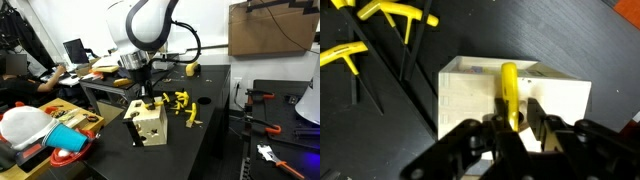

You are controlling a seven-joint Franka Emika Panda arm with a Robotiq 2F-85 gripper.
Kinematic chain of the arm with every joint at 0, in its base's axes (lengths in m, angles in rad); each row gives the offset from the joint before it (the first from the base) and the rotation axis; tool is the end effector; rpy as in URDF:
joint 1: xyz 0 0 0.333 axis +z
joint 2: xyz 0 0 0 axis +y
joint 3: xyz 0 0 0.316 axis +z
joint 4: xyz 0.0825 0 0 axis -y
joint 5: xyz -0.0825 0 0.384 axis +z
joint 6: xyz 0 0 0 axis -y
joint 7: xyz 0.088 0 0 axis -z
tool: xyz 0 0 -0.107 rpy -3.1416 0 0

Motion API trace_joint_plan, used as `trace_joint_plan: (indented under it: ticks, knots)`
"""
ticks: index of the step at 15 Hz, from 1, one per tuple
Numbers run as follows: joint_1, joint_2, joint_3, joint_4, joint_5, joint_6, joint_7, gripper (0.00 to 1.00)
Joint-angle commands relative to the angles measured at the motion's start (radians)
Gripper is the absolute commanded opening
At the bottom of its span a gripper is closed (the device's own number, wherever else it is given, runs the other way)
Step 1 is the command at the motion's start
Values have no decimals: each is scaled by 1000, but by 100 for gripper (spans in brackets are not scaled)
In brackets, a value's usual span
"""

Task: Remove the hammer from the box and put it on the hammer holder first position

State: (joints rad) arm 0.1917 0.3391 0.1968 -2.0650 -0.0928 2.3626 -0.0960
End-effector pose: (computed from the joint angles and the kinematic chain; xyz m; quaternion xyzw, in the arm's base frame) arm 0.5437 0.2189 0.2679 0.9634 0.2676 -0.0165 0.0018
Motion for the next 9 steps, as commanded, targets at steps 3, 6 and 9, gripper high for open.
trace_joint_plan:
  ticks: [3,6,9]
  knots:
    - [-4,-29,7,-22,23,-5,-25,4]
    - [3,-55,5,-34,8,-8,-14,4]
    - [6,-91,5,-45,0,-10,-15,4]
